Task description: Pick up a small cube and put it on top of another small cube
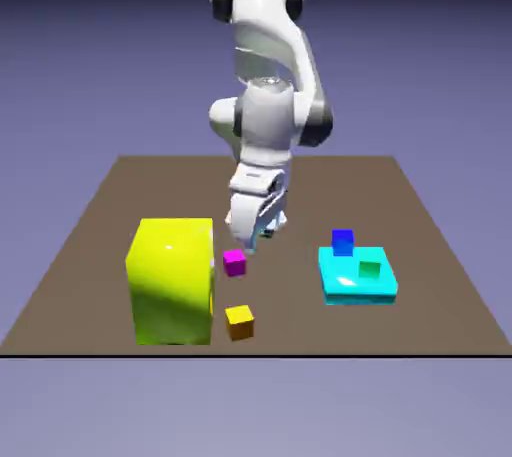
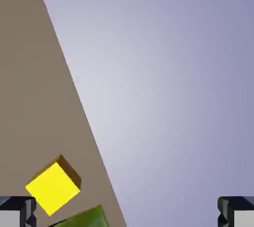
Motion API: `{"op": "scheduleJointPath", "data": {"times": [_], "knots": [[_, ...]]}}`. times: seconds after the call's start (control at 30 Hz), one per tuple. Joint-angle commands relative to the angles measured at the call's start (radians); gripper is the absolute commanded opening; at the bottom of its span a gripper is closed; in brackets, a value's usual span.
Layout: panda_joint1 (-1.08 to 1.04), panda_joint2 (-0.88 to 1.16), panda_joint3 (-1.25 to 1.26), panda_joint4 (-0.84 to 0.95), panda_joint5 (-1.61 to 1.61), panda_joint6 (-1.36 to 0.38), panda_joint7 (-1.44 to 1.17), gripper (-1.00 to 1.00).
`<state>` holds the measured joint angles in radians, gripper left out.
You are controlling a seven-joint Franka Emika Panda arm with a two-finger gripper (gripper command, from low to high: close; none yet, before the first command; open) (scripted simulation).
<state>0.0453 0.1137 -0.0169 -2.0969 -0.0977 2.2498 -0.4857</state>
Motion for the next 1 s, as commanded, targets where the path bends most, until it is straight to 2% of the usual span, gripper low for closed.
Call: {"op": "scheduleJointPath", "data": {"times": [0.0, 0.97], "knots": [[0.001, 0.024, -0.001, 0.025, -0.003, -0.028, -0.044, 0.0], [0.035, 0.727, -0.018, 0.759, -0.104, -0.837, -1.305, 0.0]]}}
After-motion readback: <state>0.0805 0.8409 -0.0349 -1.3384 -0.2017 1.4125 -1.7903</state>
